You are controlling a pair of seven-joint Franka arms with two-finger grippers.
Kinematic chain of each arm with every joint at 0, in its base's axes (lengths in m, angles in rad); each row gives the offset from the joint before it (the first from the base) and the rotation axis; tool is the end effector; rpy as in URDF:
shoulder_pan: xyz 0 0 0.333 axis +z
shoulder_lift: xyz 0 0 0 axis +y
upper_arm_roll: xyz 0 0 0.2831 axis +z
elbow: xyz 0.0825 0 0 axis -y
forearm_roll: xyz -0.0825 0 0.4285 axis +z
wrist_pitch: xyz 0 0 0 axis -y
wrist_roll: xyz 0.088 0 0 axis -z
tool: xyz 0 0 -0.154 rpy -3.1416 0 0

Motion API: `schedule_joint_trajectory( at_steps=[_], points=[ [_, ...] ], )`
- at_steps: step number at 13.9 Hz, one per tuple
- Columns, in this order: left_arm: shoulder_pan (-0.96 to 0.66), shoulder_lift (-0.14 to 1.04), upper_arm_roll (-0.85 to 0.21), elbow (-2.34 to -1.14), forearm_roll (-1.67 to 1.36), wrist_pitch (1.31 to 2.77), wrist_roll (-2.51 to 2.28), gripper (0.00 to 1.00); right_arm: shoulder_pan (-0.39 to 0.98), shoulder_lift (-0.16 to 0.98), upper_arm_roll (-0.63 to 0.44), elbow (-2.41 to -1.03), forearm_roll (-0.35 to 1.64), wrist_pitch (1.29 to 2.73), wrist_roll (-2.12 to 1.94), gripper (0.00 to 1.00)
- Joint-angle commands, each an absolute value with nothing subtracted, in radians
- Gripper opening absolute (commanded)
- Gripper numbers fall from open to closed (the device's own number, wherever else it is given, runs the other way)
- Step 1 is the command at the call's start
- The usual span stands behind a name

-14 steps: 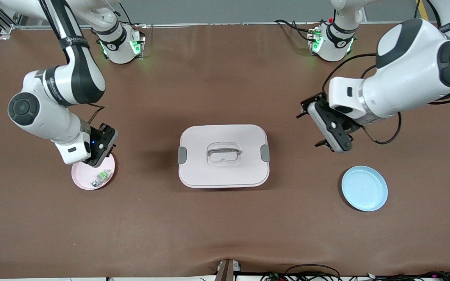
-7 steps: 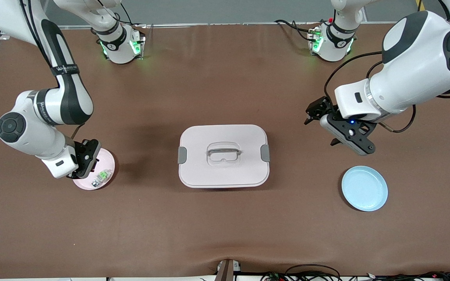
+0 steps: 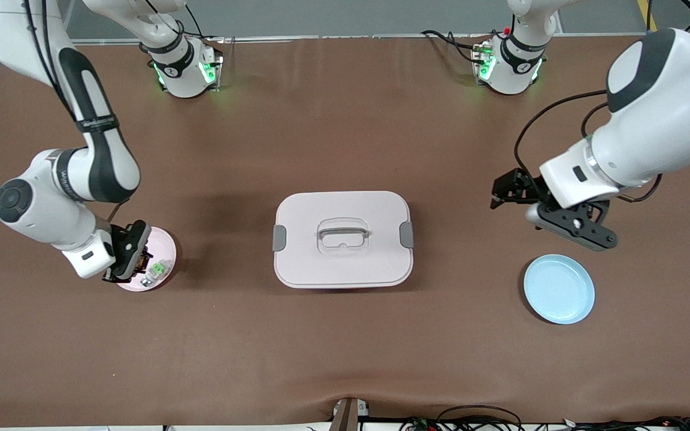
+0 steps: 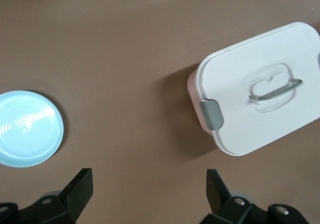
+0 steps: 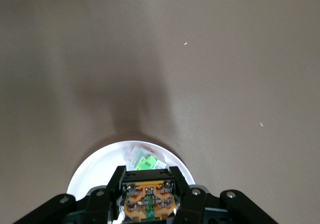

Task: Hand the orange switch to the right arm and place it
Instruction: 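Lower the switch onto the white plate and open the right gripper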

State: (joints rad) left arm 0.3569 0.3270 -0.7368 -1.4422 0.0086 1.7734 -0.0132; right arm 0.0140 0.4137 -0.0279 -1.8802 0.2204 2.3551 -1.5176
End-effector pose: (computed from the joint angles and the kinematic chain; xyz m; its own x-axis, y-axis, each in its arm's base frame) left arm 0.6536 -0.2073 0.4697 0.9451 -0.3166 0.0806 -0.3266 -0.9219 0.2086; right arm 0.6633 0.0010 0.1899 0.2081 0.9657 0.1554 0.9753 -0.2169 0.0420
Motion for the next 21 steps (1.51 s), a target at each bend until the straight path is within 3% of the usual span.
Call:
schedule_joint_trajectory(
  at_steps=[1, 8, 18, 21],
  points=[
    [0.374, 0.313, -0.719, -1.448, 0.025, 1.734, -0.08, 1.0, -0.095, 0.462, -0.008, -1.879, 0.34, 2.367, -1.739, 0.0],
    [0.446, 0.288, -0.719, -1.447, 0.086, 1.703, -0.234, 1.0, -0.133, 0.477, -0.005, -2.043, 0.386, 2.563, -1.832, 0.0],
    [0.503, 0.262, -0.721, -1.437, 0.106, 1.609, -0.334, 1.0, -0.089, 0.479, -0.002, -2.08, 0.505, 2.6, -1.867, 0.0],
    [0.523, 0.265, -0.716, -1.378, 0.11, 1.566, -0.266, 1.0, -0.075, 0.483, -0.002, -2.079, 0.503, 2.608, -1.867, 0.0]
  ],
)
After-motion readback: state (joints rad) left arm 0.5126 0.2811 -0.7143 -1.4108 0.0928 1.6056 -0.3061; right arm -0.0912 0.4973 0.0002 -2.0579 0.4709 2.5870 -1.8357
